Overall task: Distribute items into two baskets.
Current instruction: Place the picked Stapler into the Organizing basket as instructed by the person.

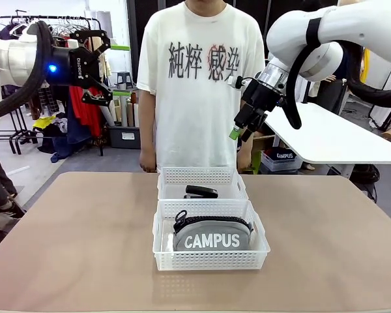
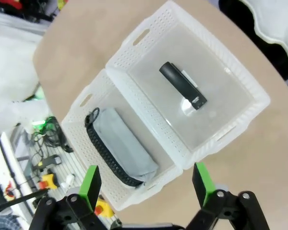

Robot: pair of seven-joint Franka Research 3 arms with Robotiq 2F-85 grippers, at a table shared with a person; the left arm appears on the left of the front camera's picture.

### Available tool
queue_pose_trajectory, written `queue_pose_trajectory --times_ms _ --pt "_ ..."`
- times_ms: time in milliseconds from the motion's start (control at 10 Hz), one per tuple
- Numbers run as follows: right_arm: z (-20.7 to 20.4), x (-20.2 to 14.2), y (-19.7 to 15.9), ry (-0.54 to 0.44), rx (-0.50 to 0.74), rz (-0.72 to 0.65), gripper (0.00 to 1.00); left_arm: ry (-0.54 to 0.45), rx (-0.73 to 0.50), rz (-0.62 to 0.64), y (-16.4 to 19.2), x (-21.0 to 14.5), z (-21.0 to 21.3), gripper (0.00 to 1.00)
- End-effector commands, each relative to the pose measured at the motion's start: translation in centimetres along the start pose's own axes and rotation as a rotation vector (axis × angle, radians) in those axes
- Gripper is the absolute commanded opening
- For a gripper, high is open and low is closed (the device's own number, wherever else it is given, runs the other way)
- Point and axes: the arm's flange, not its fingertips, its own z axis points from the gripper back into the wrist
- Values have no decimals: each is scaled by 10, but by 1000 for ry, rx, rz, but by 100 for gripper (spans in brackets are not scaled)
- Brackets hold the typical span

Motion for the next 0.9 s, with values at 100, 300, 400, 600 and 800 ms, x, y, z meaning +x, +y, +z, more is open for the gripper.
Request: queue_pose_trajectory --times_ms 100,300,400,600,800 --pt "62 -14 -4 -208 148 -176 100 -4 -4 3 -2 -1 -1 100" --pt "95 -28 11 -291 218 -288 100 -4 -4 3 -2 -1 -1 100" --pt "113 -39 17 -342 293 -353 100 -4 -4 3 -2 -1 -1 100" --pt "140 -62 24 -387 361 -423 100 -4 -4 3 -2 -1 -1 100" --pt "155 -91 11 -429 449 -516 100 -4 -4 3 -2 -1 -1 100"
